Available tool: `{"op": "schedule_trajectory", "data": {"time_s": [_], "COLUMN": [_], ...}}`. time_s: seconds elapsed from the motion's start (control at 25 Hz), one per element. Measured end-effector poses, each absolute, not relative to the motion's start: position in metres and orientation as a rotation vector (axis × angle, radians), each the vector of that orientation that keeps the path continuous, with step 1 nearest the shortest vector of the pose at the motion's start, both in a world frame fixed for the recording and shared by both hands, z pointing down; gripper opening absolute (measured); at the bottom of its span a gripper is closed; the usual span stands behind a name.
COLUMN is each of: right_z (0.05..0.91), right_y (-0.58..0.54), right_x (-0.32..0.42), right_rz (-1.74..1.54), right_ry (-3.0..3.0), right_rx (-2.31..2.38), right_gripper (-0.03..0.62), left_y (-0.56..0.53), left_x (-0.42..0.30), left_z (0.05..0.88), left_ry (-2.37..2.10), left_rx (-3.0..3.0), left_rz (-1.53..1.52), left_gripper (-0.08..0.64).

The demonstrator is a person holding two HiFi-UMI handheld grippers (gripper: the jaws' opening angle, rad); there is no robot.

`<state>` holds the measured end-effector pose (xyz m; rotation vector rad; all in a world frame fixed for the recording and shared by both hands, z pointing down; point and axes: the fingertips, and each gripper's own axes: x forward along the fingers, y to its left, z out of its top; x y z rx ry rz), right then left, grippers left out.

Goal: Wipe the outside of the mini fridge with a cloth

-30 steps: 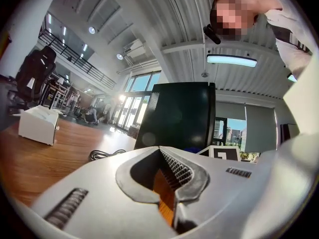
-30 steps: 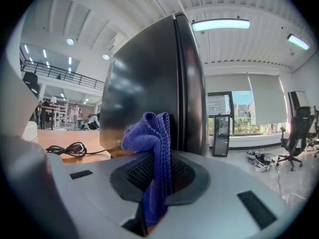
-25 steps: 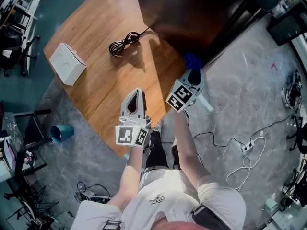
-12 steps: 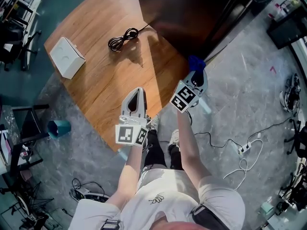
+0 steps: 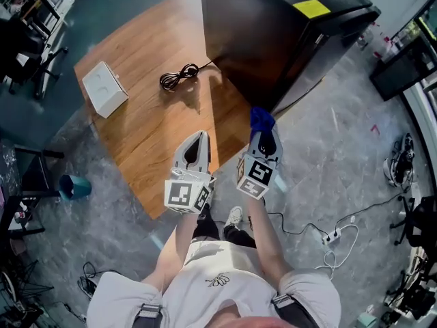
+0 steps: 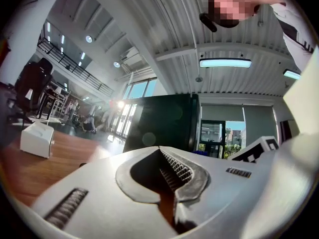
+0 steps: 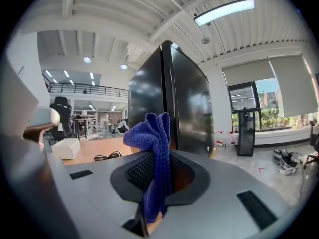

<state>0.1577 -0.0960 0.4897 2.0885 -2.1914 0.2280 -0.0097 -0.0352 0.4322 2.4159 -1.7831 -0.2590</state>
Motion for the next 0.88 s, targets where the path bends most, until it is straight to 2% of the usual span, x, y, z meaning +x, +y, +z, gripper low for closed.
{"op": "schedule_trajectory", "data": {"time_s": [0.24, 0.48, 0.88], "right_z": [0.393, 0.346, 0.356], "right_y": [-0.028, 0.037, 0.096], "right_x": [0.166, 0.187, 0.184], "right_rz": [0.191, 0.104, 0.042], "right_ry": [-2.409, -2.565, -2.693], "right_rx": [1.962, 1.870, 1.678], "right_gripper": [0.061, 0.061, 0.062], "left_y": [-0.011, 0.039, 0.091], "left_x": [0.019, 0.027, 0.038], "left_z": [0.371, 0.337, 0.332], "left_ry": [-1.774, -1.820, -1.921], "left_rx": [2.548, 2.575, 2.533], "left_rz": [-0.213, -0.233, -0.330], "left_gripper": [0.005, 0.005, 0.005]}}
